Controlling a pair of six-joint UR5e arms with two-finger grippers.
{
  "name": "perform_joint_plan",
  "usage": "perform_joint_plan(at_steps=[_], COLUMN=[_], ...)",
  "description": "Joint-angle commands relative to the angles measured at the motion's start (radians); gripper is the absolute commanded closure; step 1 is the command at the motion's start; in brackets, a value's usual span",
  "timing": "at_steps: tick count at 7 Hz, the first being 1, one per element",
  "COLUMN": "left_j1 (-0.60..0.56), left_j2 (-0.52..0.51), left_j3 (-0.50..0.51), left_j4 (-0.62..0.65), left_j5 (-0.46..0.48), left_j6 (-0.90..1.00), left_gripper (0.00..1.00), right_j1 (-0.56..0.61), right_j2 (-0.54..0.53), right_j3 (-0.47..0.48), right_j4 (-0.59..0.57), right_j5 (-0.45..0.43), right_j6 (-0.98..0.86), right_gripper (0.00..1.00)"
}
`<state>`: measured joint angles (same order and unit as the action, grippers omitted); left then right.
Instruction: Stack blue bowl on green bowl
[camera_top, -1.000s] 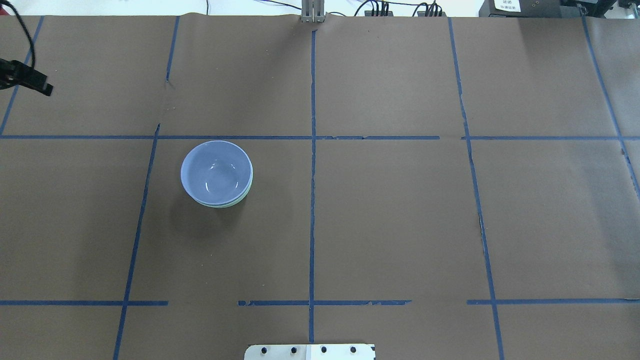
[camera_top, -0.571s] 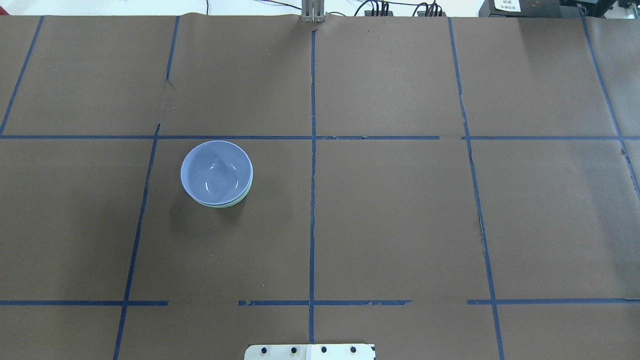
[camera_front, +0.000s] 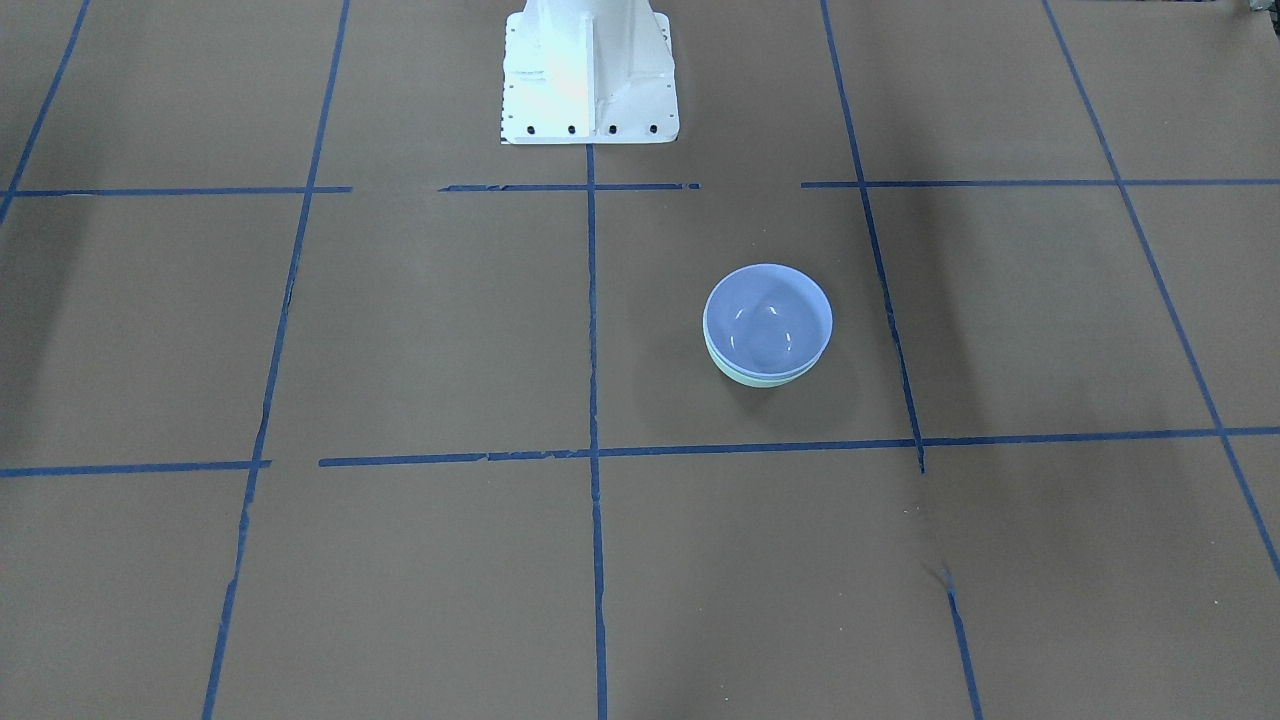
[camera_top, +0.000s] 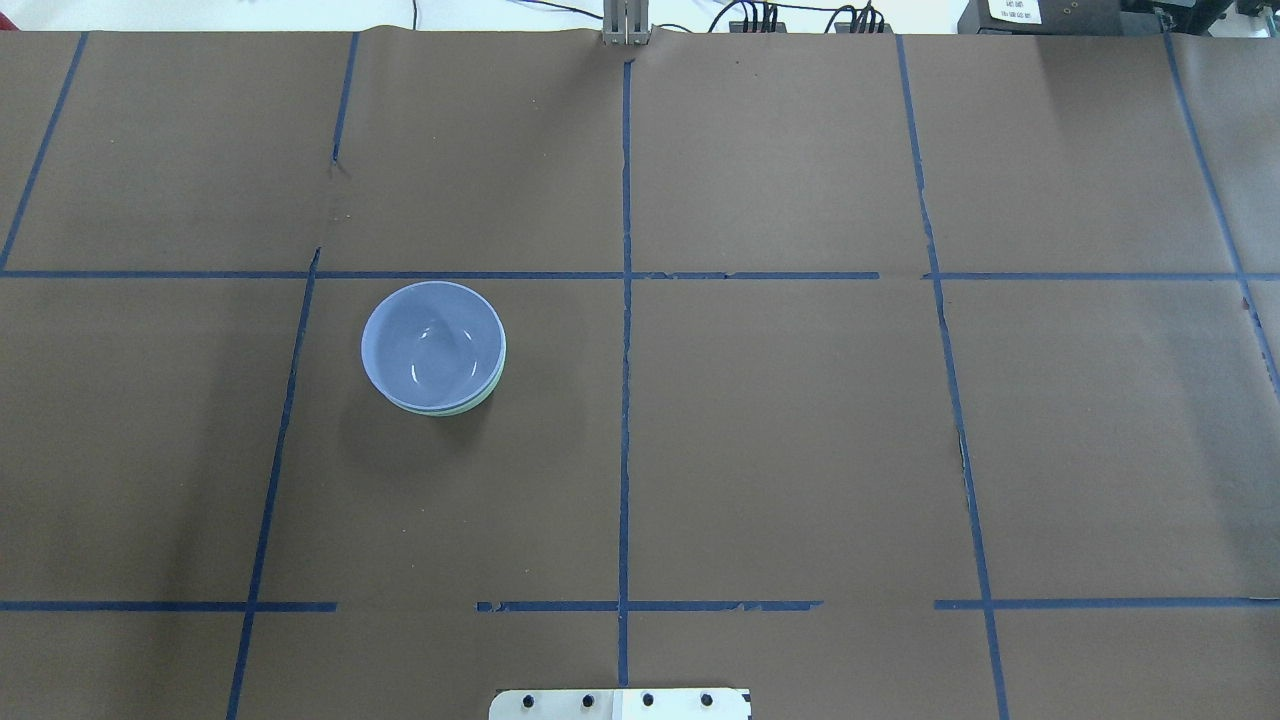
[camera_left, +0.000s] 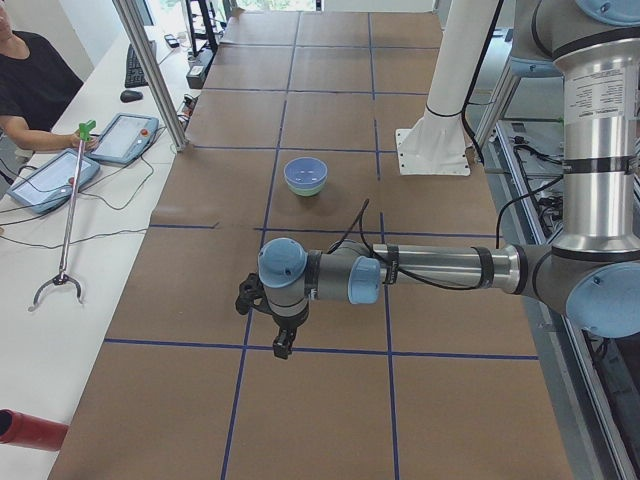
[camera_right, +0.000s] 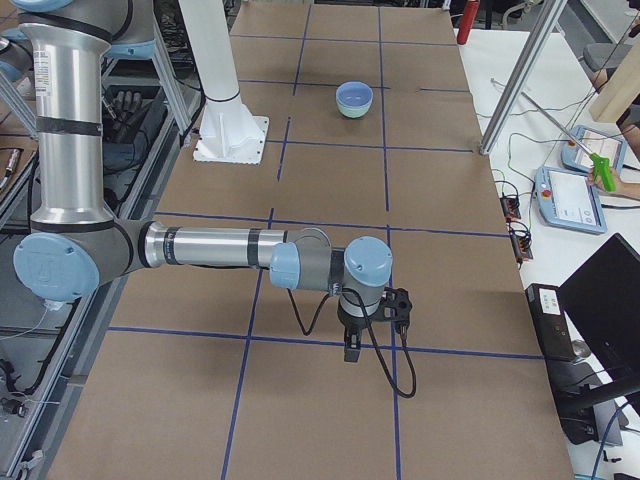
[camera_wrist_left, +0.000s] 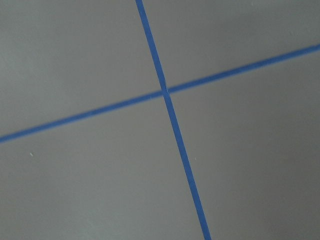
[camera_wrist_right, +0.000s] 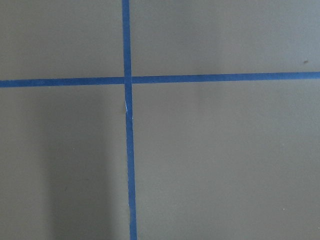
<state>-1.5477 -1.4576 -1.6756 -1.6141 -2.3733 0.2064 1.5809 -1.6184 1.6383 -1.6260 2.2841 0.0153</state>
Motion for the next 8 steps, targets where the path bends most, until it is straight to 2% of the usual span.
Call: perform_joint_plan(at_steps=[1, 3, 5, 8], left_j1=[-0.003, -0.011, -0.012, -0.014], left_j2=[0.008, 0.010, 0.010, -0.001], left_j3=[0.013, 0.016, 0.013, 0.011], left_j4=[0.002, 0.005, 0.003, 0.002], left_j5=[-0.012, -0.009, -0.006, 0.011], left_j6=[-0.005, -0.053, -0.209, -0.243], left_gripper=[0.00, 0.00, 0.00, 0.00], right_j1=[-0.001, 0.001, 0.001, 0.001], right_j2=[0.000, 0.000, 0.000, 0.000], right_j3=[0.000, 0.000, 0.000, 0.000], right_j4=[0.000, 0.000, 0.000, 0.000], right_j5=[0.000, 0.000, 0.000, 0.000], right_j6=[0.000, 0.000, 0.000, 0.000], right_gripper=[0.00, 0.00, 0.00, 0.00])
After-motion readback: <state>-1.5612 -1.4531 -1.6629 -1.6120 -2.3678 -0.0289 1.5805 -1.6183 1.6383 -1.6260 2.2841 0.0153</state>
